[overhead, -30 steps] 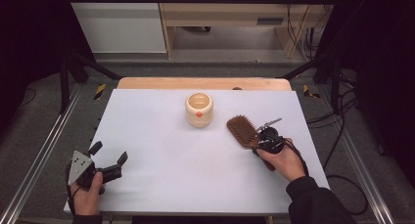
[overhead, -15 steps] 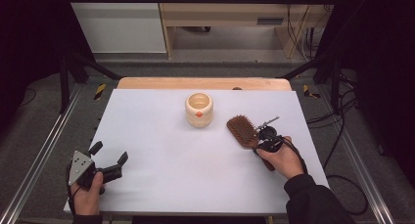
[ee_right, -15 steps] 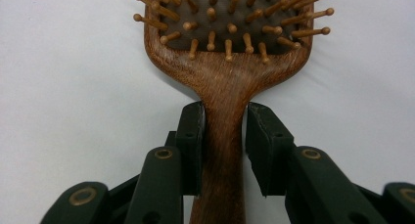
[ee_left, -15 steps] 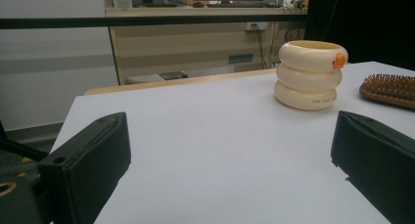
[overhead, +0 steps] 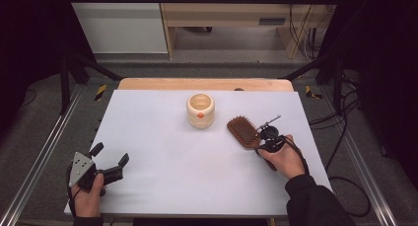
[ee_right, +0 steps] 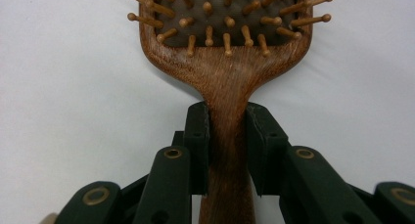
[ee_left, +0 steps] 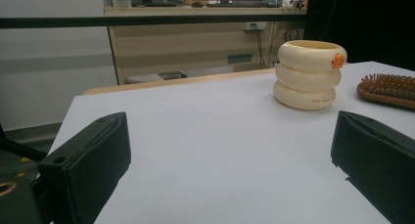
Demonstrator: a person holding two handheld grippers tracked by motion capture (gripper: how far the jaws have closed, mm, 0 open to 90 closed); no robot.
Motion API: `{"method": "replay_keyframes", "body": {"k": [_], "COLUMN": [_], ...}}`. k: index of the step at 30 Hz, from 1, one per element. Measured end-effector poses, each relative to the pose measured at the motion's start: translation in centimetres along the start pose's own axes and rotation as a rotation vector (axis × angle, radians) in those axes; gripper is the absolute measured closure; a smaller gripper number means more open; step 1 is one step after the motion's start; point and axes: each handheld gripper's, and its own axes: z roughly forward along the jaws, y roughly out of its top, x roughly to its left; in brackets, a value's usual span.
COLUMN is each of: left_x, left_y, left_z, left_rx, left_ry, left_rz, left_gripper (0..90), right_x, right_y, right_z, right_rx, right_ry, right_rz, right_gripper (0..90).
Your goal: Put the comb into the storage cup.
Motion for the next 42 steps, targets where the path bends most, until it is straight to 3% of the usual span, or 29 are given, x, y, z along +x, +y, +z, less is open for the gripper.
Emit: {"method": "replay_keyframes", "body": {"k": [6,12,13,16,21,23,25,35,42], "left_x": [0.0,-0.2,-0.2,-0.3,-0.7,-1.1,-1.2,-3.0,-5.8], "left_y": [0.0,0.0,0.0,0.1,0.3,0.5,0.6,1.8,4.1], "left_z": [0.0,0.0,0.0,0.0,-0.1,-0.2,-0.2,-0.1,0.9], "left_rx": [-0.002,0.003,0.003,0.003,0.001,-0.001,0.0,-0.009,-0.009], "left_ry": [0.0,-0.006,-0.007,-0.01,-0.019,-0.027,-0.032,-0.092,-0.161], "left_rz": [-0.001,0.003,0.004,0.003,0.003,-0.001,0.001,-0.008,-0.022], "left_gripper": [1.4,1.4,1.4,1.4,1.4,1.4,1.4,1.7,2.1], "right_x": [0.1,0.0,0.0,0.2,0.7,1.0,1.0,1.9,3.3], "right_y": [-0.5,-1.3,-1.3,-1.9,-2.2,-2.3,-2.3,-2.5,-2.2], "right_z": [-0.3,-1.9,-1.9,-2.8,-3.5,-4.1,-4.2,-5.0,-5.4], "right_rx": [-0.057,-0.19,-0.19,-0.293,-0.363,-0.416,-0.428,-0.566,-0.645], "right_ry": [-0.01,-0.007,-0.007,-0.002,0.002,0.013,0.015,0.066,0.094], "right_rz": [-0.014,-0.019,-0.019,-0.019,-0.022,-0.03,-0.032,-0.02,-0.038], "right_gripper": [72.8,72.7,72.7,72.7,72.7,72.7,72.8,72.7,72.8]}}
